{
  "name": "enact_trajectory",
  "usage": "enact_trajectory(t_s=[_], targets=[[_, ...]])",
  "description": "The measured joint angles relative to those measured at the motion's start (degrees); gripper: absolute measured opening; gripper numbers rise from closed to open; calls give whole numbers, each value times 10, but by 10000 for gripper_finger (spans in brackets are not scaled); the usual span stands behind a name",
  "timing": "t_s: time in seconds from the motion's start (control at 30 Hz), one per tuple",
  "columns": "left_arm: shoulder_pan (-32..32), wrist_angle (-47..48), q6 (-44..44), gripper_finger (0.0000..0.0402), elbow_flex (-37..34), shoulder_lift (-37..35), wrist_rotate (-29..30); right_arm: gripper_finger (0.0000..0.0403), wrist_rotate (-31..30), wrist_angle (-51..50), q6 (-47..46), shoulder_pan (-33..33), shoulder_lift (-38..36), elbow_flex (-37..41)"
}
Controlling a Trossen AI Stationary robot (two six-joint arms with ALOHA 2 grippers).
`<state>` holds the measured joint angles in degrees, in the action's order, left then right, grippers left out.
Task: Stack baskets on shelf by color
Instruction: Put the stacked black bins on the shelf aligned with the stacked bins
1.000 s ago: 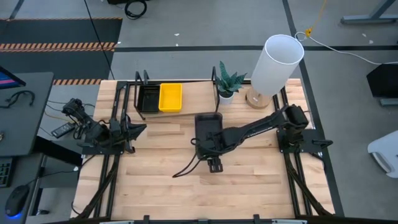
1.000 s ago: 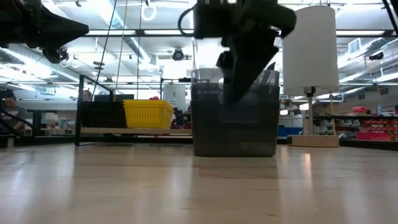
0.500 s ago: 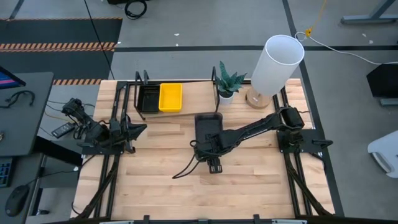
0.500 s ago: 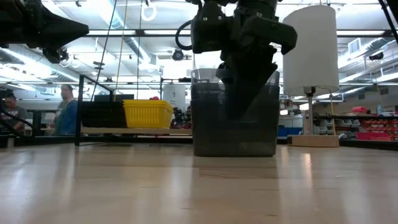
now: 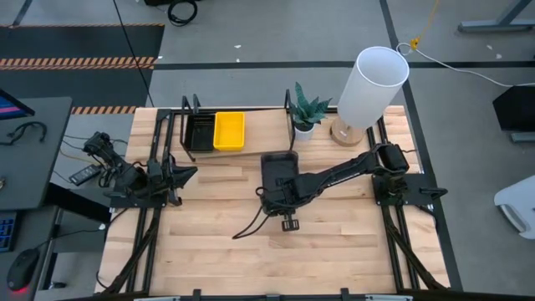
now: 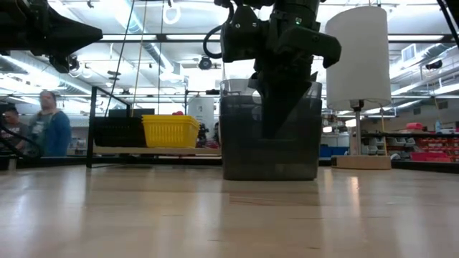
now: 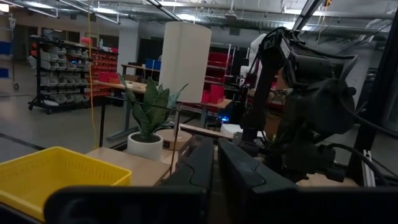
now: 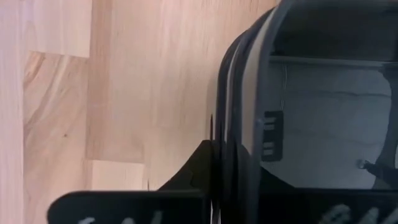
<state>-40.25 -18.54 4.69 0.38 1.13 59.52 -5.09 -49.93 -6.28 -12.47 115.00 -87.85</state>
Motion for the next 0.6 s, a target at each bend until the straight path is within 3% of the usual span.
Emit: enact_trajectory(t_s=[0.33,0.6], targets=[[0,0,0,24,0,0,0,16,4,-3,5,0,0,-2],[0,-1,0,34,0,0,0,16,-21,-69,18,-5,3,-59]])
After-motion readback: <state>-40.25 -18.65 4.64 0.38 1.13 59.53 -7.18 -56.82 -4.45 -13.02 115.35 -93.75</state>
